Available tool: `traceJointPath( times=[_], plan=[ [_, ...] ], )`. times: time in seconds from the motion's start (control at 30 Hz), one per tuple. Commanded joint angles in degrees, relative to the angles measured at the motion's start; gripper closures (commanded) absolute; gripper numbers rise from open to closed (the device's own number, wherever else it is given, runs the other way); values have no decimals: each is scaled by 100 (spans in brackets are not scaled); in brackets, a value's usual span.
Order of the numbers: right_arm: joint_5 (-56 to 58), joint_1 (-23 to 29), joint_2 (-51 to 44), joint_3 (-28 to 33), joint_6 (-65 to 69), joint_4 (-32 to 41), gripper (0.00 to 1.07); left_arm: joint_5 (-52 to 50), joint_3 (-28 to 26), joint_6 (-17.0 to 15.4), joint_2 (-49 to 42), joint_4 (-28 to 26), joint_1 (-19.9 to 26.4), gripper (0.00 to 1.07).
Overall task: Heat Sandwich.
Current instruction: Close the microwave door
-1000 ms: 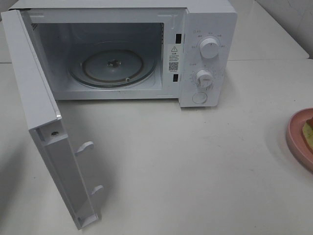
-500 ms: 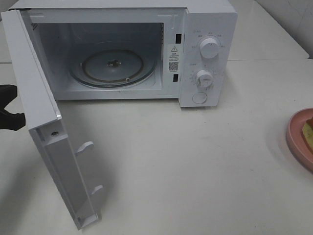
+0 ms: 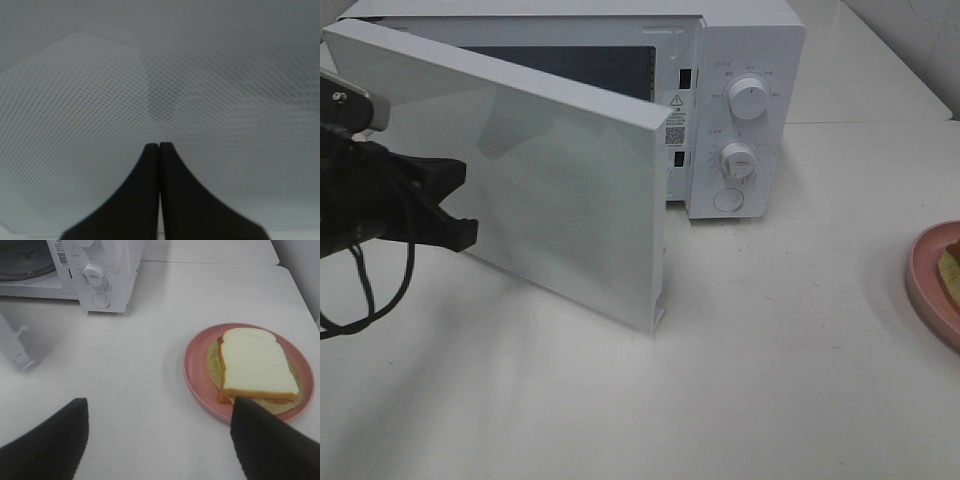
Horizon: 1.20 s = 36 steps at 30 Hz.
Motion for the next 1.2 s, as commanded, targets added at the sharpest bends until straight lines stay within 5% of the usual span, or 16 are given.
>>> traceJointPath(
  times=[0.03, 0.5, 0.63, 1.2],
  plan=[
    [-57, -40, -149, 11, 63, -17, 32, -74, -241, -23, 149, -178, -229, 107],
    [-57, -40, -149, 11, 63, -17, 32, -17, -1513, 6, 1129, -911, -1220, 107],
    [-57, -40, -149, 11, 63, -17, 32, 183, -2206, 292, 1564, -1398, -1518, 107],
    [-57, -40, -149, 11, 63, -17, 32, 447, -3575, 384, 2424, -1530, -1707, 107]
  ],
)
